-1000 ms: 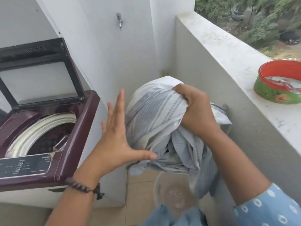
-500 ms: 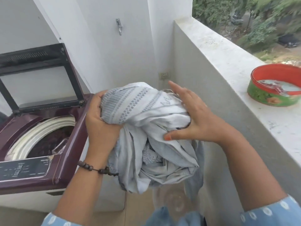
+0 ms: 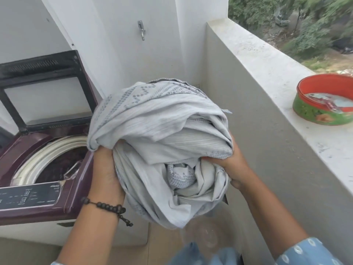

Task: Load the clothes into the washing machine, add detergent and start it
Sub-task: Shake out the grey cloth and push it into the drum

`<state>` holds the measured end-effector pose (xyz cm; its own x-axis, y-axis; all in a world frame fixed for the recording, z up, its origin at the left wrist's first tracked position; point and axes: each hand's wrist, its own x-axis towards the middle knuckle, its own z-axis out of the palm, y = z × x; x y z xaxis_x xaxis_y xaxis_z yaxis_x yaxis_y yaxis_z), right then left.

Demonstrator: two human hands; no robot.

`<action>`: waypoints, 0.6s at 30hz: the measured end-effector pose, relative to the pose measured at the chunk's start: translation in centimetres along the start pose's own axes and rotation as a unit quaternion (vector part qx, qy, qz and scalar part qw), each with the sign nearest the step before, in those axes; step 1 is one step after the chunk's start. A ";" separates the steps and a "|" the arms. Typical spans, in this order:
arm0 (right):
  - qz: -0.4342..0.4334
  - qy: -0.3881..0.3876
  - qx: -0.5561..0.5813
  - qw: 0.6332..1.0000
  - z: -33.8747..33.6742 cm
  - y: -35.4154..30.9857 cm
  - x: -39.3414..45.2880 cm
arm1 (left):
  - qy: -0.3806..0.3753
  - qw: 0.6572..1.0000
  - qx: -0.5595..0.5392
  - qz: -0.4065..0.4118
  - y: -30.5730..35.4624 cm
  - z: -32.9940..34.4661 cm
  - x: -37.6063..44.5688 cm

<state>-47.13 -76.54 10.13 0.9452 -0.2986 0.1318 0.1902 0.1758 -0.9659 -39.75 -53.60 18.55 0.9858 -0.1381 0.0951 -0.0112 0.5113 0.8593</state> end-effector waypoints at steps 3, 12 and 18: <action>-0.013 0.049 0.060 0.997 -0.5 -0.8 0.2 | -0.030 0.999 0.013 -0.043 -1.2 -1.5 0.1; -0.149 0.092 -0.037 0.984 -1.3 -5.6 0.5 | -0.133 0.949 0.271 -0.095 -3.7 -5.8 -3.1; -0.189 0.027 -0.172 0.966 0.6 -6.4 -0.6 | -0.227 0.849 0.477 0.014 -2.1 -4.2 -2.8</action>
<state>-48.72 -76.94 16.40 0.8080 -0.3316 0.4870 0.4112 -0.2745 -0.8692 -41.81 -50.72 14.35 0.8188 -0.5612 0.1209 -0.3782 -0.3690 0.8490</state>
